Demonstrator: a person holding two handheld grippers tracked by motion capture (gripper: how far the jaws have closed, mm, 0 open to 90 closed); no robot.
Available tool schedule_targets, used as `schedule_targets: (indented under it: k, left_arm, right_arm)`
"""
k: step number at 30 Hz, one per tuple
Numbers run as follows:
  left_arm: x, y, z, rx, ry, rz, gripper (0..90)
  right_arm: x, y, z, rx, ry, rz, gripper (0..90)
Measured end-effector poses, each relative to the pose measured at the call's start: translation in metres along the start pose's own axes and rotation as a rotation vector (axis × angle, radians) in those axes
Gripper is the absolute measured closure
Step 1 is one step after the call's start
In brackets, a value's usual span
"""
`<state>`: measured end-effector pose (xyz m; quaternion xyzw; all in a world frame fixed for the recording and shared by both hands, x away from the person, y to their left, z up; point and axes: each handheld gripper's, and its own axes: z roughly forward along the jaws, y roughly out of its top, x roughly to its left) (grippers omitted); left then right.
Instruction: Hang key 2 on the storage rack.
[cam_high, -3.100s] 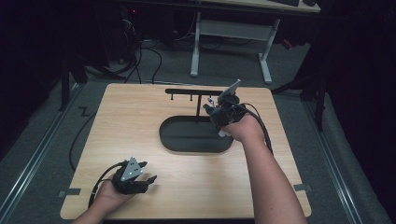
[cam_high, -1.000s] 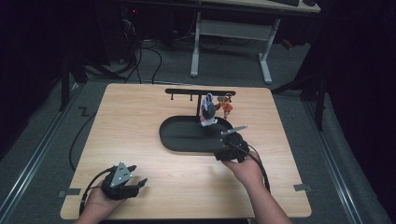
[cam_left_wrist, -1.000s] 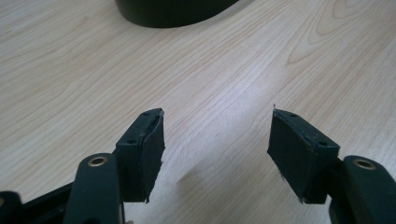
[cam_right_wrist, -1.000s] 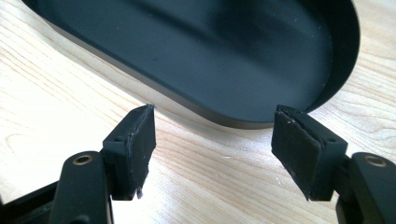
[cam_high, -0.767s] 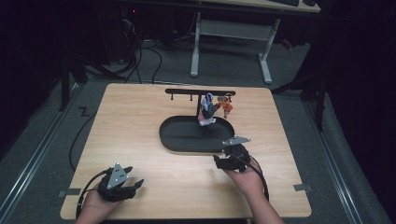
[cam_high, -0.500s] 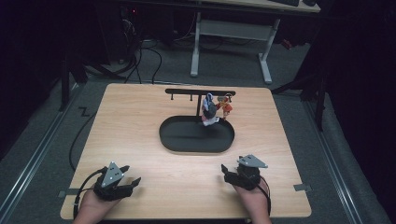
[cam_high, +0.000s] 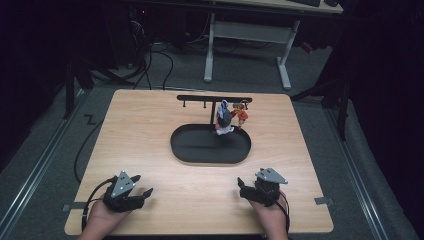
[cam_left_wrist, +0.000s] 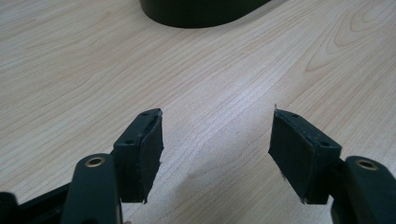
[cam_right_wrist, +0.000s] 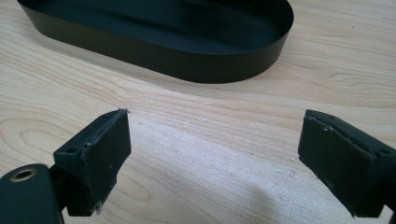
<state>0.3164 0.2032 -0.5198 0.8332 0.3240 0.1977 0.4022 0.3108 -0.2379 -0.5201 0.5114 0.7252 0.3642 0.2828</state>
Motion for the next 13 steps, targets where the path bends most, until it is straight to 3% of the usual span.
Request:
schedule_targets:
  k: [13]
  left_arm:
    - [0.0021,0.0025,-0.0015,-0.014,-0.005,0.004,35.0]
  right_arm:
    - [-0.0009,-0.0019,0.0022,0.012,-0.019,0.003,10.4]
